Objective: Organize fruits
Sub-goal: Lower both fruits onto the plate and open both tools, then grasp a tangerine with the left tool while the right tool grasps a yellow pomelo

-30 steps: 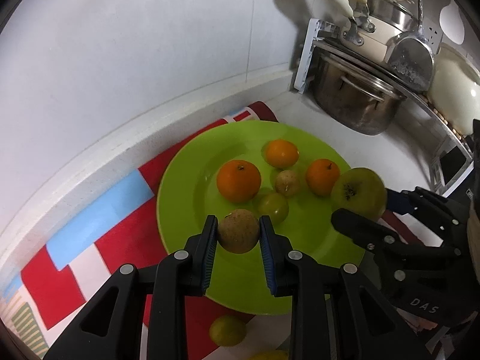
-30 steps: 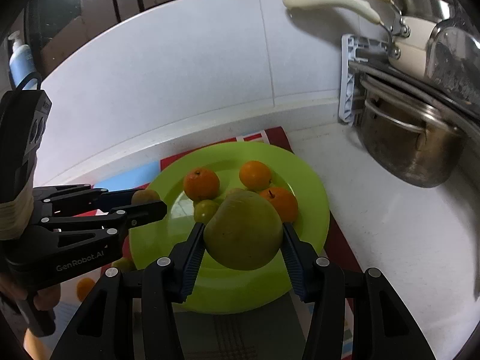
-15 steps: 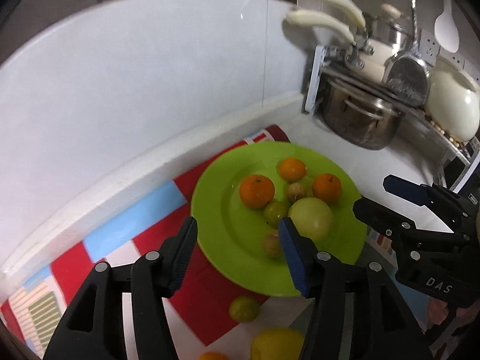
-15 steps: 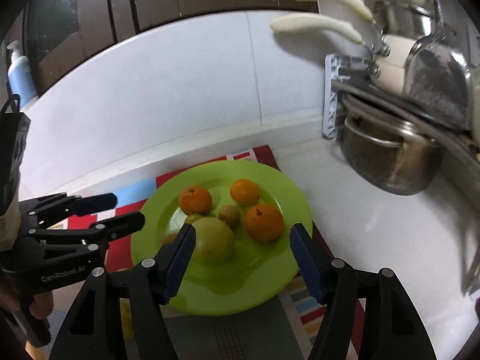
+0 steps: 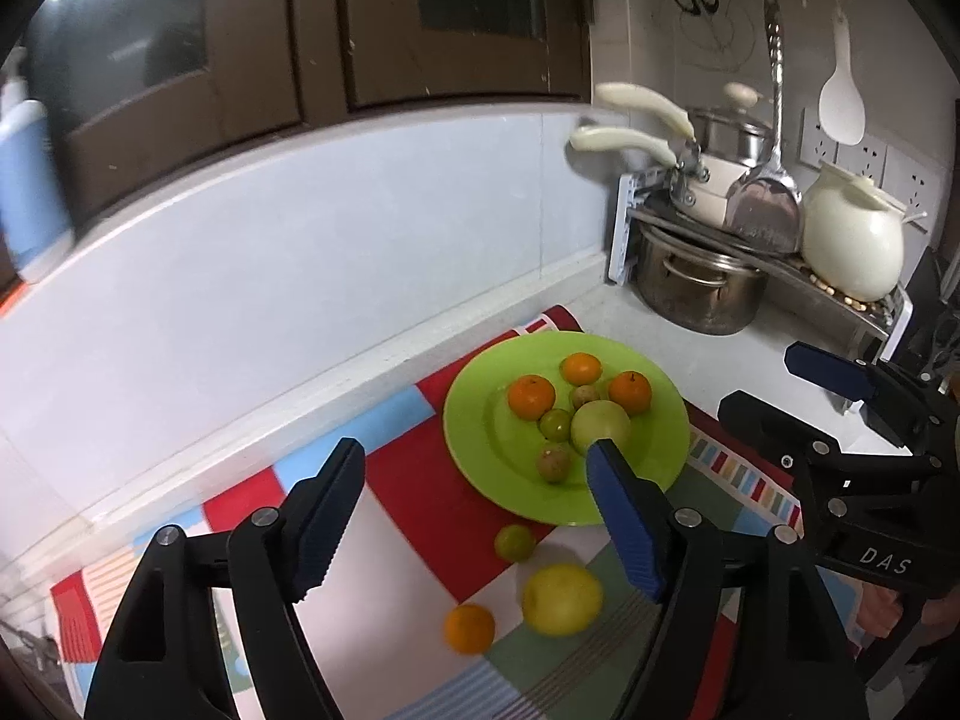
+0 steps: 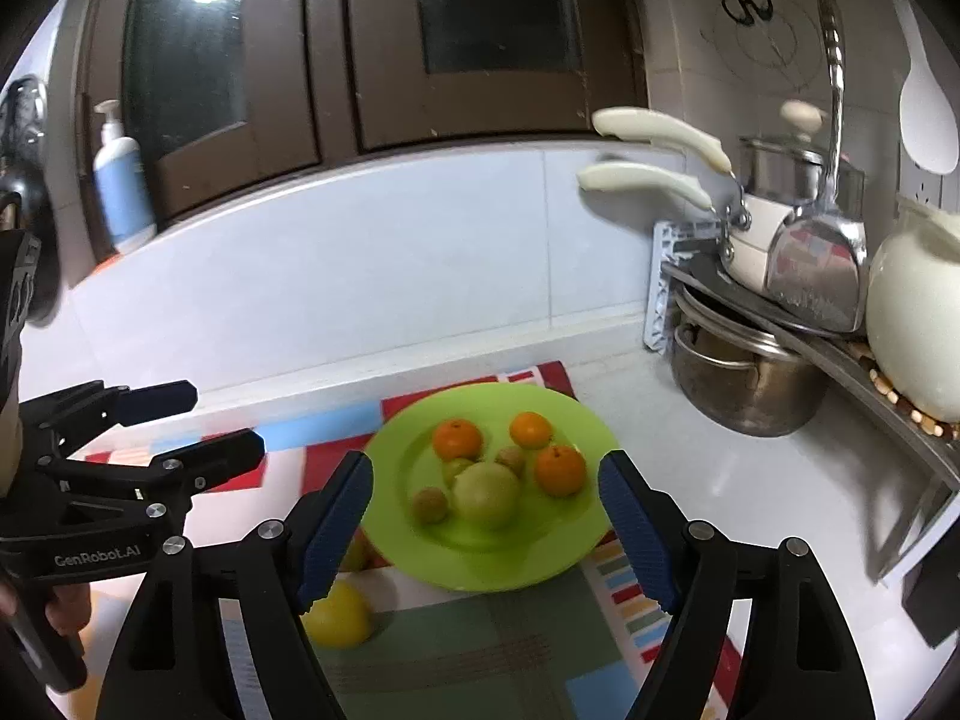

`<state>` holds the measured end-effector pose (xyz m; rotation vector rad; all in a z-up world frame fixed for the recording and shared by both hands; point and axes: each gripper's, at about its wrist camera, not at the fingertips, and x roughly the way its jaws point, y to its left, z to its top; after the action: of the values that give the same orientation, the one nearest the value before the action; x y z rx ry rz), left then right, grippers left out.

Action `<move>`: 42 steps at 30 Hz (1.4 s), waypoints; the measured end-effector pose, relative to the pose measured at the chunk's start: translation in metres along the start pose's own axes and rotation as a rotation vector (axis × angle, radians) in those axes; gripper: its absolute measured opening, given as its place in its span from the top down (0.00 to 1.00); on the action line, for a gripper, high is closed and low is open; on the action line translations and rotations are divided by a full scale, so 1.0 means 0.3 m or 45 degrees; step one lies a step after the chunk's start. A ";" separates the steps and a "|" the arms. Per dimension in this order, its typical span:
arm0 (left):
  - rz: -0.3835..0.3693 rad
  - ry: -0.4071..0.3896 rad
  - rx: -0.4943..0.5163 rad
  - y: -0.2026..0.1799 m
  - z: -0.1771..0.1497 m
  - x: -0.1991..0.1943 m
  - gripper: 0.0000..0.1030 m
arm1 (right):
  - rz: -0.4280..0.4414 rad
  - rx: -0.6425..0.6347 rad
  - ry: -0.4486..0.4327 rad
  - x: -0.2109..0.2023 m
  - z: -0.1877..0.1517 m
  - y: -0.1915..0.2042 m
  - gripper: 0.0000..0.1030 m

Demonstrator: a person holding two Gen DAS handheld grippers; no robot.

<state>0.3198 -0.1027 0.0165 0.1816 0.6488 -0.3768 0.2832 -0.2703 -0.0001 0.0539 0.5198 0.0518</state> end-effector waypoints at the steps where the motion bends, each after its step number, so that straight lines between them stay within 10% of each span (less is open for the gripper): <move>1: 0.007 -0.009 -0.001 0.003 -0.006 -0.016 0.24 | 0.004 -0.005 -0.004 -0.012 -0.002 0.011 0.24; 15: 0.054 -0.059 0.018 0.054 -0.131 -0.175 0.22 | 0.053 -0.070 -0.009 -0.138 -0.076 0.149 0.24; 42: 0.033 0.098 0.101 0.062 -0.476 -0.026 0.24 | 0.149 -0.345 0.313 0.054 -0.330 0.280 0.24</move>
<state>0.2422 -0.0435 -0.0897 0.2808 0.7076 -0.3720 0.2449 -0.1818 -0.0885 -0.1895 0.7509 0.2455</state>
